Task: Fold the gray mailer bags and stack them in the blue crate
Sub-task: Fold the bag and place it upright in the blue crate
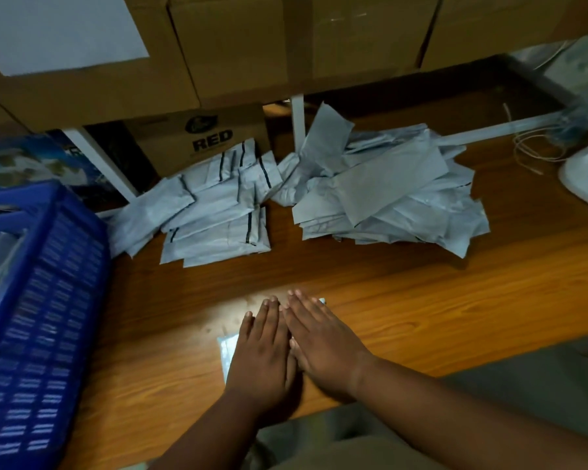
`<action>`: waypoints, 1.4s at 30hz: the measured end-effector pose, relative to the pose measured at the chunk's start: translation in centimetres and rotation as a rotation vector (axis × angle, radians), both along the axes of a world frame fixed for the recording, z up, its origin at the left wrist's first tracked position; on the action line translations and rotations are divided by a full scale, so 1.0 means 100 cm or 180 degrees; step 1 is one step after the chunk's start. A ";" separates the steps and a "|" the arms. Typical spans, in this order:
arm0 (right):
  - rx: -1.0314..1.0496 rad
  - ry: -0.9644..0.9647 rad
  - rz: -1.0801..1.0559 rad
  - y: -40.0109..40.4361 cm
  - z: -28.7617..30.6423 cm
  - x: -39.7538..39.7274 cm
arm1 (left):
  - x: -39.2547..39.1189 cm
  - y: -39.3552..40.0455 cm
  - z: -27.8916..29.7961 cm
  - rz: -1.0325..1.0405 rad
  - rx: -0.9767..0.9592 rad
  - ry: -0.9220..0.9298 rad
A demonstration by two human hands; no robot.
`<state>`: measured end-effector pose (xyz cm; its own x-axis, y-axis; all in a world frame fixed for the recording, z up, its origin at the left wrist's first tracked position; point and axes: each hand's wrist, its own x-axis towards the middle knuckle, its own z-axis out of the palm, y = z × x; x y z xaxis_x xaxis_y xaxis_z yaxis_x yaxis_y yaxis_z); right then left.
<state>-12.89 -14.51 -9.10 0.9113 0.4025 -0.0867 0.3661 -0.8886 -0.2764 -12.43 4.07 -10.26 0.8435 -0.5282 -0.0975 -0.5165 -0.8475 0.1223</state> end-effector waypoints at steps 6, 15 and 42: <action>-0.0040 0.0066 -0.0122 -0.001 -0.007 0.001 | 0.003 -0.002 0.000 0.0040 0.0093 0.0073; -0.0132 0.0187 -0.0168 0.001 -0.013 0.006 | 0.009 -0.001 0.001 0.0010 -0.0033 0.0196; -0.0835 0.0263 0.0794 0.024 0.052 0.036 | 0.022 0.063 0.057 0.0455 0.0449 0.0331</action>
